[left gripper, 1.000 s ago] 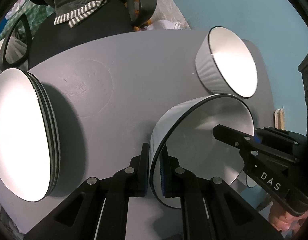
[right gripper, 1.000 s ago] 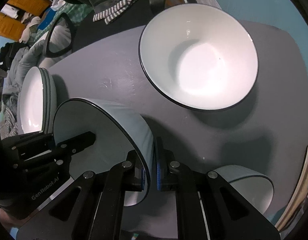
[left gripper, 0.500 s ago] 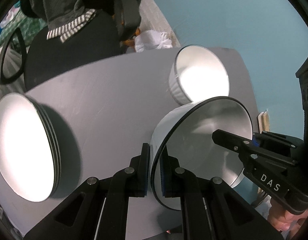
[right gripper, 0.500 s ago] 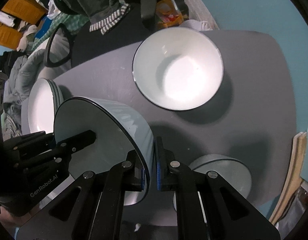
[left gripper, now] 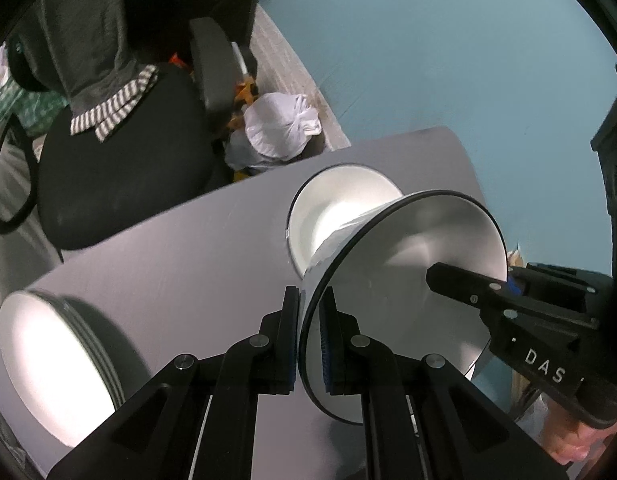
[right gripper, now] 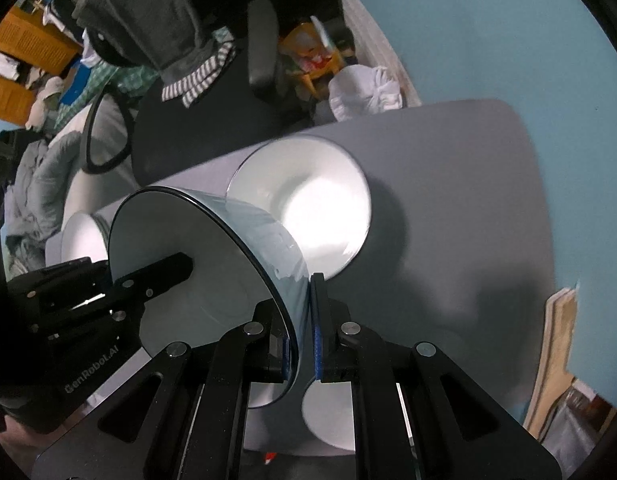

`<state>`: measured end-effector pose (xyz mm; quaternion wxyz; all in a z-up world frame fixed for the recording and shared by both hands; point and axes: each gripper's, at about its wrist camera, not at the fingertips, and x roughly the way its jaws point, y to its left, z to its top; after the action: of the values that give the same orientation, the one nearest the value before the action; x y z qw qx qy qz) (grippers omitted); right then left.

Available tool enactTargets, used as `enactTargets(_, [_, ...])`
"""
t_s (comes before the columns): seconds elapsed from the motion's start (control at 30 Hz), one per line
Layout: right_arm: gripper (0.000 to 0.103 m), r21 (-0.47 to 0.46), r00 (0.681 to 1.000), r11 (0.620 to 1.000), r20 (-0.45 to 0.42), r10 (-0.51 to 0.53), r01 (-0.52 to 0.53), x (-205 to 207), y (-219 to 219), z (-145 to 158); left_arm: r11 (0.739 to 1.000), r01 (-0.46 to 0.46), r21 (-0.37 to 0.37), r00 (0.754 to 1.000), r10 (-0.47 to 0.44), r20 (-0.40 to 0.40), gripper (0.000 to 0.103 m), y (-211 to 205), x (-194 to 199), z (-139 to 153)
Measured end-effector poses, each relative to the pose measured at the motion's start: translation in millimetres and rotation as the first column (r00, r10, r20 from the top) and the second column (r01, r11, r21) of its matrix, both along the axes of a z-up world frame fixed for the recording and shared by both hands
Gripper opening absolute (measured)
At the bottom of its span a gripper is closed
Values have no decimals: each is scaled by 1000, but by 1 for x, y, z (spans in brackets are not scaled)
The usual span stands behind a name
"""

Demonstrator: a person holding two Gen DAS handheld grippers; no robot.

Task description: Organize plates and bowls

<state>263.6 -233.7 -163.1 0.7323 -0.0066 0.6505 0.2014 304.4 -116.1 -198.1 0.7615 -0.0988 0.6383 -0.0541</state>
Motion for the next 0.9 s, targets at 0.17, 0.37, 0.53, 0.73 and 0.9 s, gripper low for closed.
enactTargets(0.17, [8,5,1000,1000,-18,-23,23,21,-12,-7,1000,8,11,1000,-8,-25,9,-7,15,-11])
enactTargets(0.37, [8,2,999,1000,-43,-29,29,34,-13,-19,1000,-5,20,998,6,-57,9,-9,28,-23])
enactTargets(0.53, [8,9,998,999,-53,-35,35,40,-15,-21,999,-2,43,997,6,-76,9,-11,35,-29])
enactTargets(0.73, [9,-6,999,999,-42,-35,34,51,-16,-20,997,29,72,996,-23,-86,9,-20,38,-34])
enactTargets(0.9, [9,-18,999,1000,-49,-22,22,54,-15,-23,998,14,59,994,-7,-110,12,-18,44,-40])
